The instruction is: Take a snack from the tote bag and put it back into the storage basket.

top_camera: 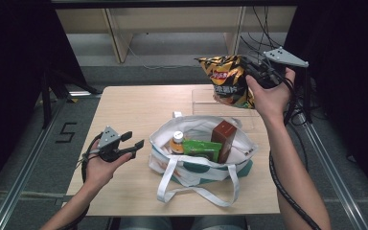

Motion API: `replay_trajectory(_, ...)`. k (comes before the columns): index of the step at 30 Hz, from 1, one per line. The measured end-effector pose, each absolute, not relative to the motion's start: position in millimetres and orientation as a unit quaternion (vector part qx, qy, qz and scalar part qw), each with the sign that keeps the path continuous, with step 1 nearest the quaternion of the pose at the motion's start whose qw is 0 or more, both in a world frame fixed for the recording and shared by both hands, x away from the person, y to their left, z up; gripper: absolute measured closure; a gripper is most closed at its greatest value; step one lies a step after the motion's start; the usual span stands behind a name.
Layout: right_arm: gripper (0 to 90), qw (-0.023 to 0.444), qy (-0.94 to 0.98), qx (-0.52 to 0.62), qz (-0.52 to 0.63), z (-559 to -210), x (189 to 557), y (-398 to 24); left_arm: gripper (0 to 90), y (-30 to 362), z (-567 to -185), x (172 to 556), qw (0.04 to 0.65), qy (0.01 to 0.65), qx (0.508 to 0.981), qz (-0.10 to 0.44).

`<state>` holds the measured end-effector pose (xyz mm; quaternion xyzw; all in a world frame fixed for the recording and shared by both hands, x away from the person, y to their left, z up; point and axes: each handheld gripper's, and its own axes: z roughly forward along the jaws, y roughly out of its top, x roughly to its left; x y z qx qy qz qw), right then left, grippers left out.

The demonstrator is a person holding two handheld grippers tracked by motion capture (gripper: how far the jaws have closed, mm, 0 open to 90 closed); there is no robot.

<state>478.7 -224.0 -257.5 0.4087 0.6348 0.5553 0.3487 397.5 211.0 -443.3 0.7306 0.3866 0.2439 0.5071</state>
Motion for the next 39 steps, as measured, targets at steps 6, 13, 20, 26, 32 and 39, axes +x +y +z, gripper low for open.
replay_trajectory(6,90.0,0.349,0.636,0.410,0.553,-255.0,487.6,-223.8,39.6,211.7,-442.8,397.2,0.509,0.388,0.729,0.243)
replay_trajectory(13,90.0,0.343,0.633,0.420,0.553,-255.8,499.1,-224.0,39.6,212.3,-442.0,396.7,0.511,0.387,0.728,0.244)
replay_trajectory(20,90.0,0.339,0.632,0.430,0.548,-259.2,510.6,-225.9,39.7,212.3,-441.9,397.4,0.512,0.387,0.727,0.243)
replay_trajectory(26,90.0,0.338,0.630,0.439,0.545,-264.3,518.8,-226.7,39.6,212.6,-442.1,397.1,0.512,0.388,0.727,0.243)
replay_trajectory(32,90.0,0.338,0.633,0.438,0.542,-268.5,524.4,-227.0,39.7,212.0,-441.7,396.8,0.511,0.386,0.729,0.244)
replay_trajectory(39,90.0,0.329,0.628,0.453,0.541,-269.9,530.4,-226.7,39.6,212.5,-442.1,399.2,0.513,0.385,0.728,0.242)
